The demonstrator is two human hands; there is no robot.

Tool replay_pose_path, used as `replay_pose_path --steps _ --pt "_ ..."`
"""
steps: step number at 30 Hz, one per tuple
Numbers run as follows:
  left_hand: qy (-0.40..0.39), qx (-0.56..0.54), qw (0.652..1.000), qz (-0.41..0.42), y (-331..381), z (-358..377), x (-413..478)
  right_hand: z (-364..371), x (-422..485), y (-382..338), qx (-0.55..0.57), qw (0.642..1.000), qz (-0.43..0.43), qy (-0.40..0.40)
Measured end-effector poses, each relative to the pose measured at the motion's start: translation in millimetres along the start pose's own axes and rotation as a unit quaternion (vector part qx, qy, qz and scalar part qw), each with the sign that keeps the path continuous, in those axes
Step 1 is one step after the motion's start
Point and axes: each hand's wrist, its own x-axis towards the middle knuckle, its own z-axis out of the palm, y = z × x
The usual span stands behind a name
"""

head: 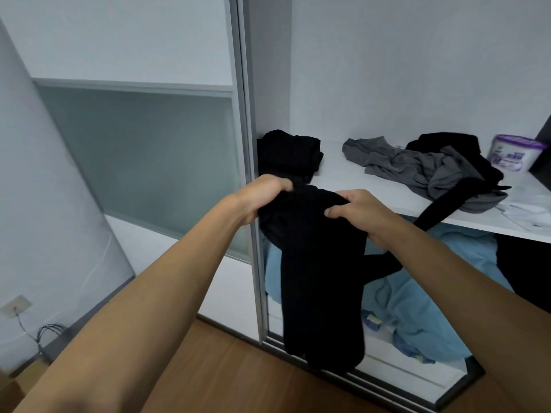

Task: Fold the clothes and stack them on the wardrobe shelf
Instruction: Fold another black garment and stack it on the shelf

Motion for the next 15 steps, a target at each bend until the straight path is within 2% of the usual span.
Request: replay_pose_path --steps 3,5,9,12,15 --pt "-0.132 0.007 0.989 -0.059 -17.8 -11.3 -7.6 -4.6 -2.8 -8.2 -0.041 0.998 -0.04 0.01" --pt "-0.173 0.032 0.984 -0.039 -33.1 -12.7 -5.6 -7.5 -6.5 -15.8 -0.042 0.998 -0.052 0.002" --pt "-0.178 0.102 0.978 0.023 -60.9 3.0 -0.5 -9.9 -10.2 -27.9 0.026 0.997 -0.07 0.026" --pt "-0.196 0.16 0.967 0.037 -81.4 18.0 4.0 -12.9 -16.2 -35.8 0.086 0.993 -0.073 0.02" --pt "-0.153 0.18 0.97 0.052 -98.7 29.1 9.5 -14.2 -19.6 -42.6 0.15 0.983 -0.102 0.018"
